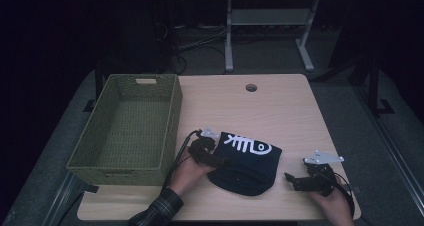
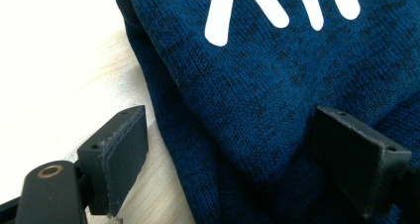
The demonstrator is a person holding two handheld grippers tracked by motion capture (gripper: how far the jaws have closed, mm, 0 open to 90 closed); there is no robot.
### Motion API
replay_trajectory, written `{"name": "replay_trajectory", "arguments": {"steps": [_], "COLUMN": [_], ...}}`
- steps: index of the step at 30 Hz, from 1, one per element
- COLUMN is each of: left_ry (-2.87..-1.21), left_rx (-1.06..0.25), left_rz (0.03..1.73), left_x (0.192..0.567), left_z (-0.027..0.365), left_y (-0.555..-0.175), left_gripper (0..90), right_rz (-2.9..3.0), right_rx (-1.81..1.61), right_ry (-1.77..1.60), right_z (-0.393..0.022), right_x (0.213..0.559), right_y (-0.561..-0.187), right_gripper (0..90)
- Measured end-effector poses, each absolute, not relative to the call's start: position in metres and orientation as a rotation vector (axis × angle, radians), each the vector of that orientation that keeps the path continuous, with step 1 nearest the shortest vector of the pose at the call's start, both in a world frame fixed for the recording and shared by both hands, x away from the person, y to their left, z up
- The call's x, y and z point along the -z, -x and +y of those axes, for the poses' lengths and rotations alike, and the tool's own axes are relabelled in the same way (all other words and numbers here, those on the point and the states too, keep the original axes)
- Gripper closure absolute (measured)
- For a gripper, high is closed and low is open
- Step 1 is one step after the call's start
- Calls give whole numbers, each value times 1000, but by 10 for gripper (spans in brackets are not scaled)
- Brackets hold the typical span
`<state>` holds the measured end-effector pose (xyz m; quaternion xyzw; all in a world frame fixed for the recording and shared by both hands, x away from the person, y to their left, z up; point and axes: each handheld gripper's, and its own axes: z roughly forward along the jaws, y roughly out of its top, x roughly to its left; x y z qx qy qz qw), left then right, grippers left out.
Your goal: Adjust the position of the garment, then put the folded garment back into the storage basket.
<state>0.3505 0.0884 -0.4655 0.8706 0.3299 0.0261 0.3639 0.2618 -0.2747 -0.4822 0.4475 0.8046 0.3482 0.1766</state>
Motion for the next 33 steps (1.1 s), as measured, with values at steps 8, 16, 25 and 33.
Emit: {"name": "replay_trajectory", "arguments": {"steps": [8,16,25,33], "left_ry": [-2233,-2230,-2247,-2234], "left_rx": [-32,55,43,104], "left_rz": [815,805,782,806], "left_x": [465,464,459,453], "left_z": [87,87,85,87], "left_y": [-347,-348,-346,-350], "left_gripper": [312,538,677,712], "right_rz": [2282,2282,2285,2289], "right_rx": [-986,-987,-988,-990], "right_ry": [-1265,-1264,-1264,-1260], "right_z": [-274,-274,-274,-275], "right_x": [482,482,482,482], "right_y": [-263,-263,-263,-263], "right_gripper": [99,100,100,100]}}
